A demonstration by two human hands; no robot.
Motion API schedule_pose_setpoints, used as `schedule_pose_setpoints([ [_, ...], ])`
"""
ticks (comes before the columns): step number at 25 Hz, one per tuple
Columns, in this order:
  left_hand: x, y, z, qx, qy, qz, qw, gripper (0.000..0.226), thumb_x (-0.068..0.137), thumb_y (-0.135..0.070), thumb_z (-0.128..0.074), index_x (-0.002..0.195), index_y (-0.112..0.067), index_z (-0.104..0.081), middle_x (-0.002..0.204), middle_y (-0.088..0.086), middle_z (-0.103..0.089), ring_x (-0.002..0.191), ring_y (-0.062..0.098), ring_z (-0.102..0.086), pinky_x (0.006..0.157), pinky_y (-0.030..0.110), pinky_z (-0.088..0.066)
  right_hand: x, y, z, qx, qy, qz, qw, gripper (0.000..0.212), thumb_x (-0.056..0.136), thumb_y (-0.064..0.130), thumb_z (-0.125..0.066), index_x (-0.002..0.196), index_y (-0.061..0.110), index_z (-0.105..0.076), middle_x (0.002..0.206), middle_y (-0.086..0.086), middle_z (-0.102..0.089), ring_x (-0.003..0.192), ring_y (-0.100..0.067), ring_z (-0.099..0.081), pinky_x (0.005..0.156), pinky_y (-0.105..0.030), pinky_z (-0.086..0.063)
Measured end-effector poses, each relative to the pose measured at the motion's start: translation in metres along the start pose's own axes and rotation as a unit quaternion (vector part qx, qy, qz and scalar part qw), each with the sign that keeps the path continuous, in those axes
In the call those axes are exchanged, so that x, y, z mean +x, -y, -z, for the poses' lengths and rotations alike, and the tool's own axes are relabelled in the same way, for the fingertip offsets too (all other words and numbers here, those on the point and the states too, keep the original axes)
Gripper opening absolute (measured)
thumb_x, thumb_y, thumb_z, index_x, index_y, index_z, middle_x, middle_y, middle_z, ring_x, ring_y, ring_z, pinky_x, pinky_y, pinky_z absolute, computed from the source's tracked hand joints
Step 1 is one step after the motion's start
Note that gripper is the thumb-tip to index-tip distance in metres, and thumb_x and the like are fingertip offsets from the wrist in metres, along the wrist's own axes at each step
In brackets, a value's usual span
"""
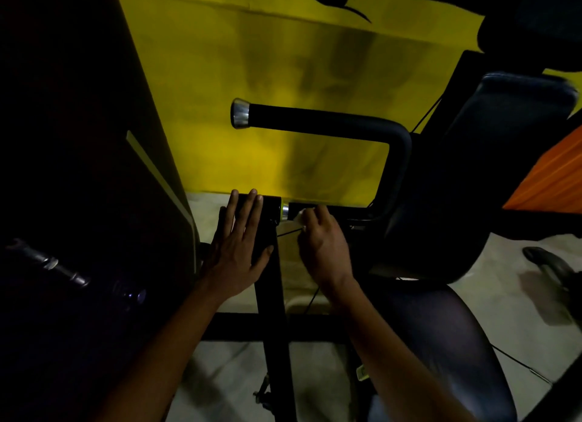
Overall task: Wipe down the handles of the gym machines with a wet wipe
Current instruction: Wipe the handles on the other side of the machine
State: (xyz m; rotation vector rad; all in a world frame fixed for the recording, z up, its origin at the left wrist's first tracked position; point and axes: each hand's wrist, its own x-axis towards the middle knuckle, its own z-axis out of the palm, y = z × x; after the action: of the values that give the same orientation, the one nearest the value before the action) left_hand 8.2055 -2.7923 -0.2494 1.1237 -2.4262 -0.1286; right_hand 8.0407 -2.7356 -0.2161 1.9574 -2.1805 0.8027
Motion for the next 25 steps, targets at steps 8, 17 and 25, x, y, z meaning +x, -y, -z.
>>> schedule_pose_setpoints([
  [8,0.01,-0.001,0.011,0.048,0.039,-0.025,0.998,0.088,0.085,-0.048,-0.045,0.151,-0.006,-0.006,0.16,0.011,0.0,0.147,0.028,0.003,0.118,0.041,0.011,-0.007,-0.064,0.051,-0.083,-0.052,-0.064,0.993,0.033,0.072,0.007,-0.073,0.101,0.011,-0.056,0.096,-0.009,-0.053,0.079,-0.026,-0.053,0.048,-0.027,-0.041],
  [17,0.021,-0.003,0.013,0.029,0.057,-0.055,0.996,0.09,0.081,-0.049,-0.045,0.151,-0.005,-0.008,0.16,0.011,-0.004,0.147,0.029,0.0,0.119,0.042,0.006,-0.004,-0.091,0.078,-0.142,-0.029,0.02,0.989,0.038,0.073,0.011,-0.074,0.107,0.001,-0.06,0.093,-0.016,-0.055,0.076,-0.031,-0.055,0.047,-0.034,-0.05],
  [25,0.029,-0.008,0.008,0.022,0.061,-0.078,0.995,0.082,0.086,-0.045,-0.043,0.151,-0.006,-0.011,0.159,0.009,-0.009,0.147,0.027,-0.004,0.118,0.046,-0.003,0.005,-0.096,0.09,-0.179,-0.001,0.061,0.982,0.037,0.067,0.018,-0.08,0.098,0.007,-0.063,0.091,-0.011,-0.055,0.075,-0.027,-0.055,0.044,-0.028,-0.043],
])
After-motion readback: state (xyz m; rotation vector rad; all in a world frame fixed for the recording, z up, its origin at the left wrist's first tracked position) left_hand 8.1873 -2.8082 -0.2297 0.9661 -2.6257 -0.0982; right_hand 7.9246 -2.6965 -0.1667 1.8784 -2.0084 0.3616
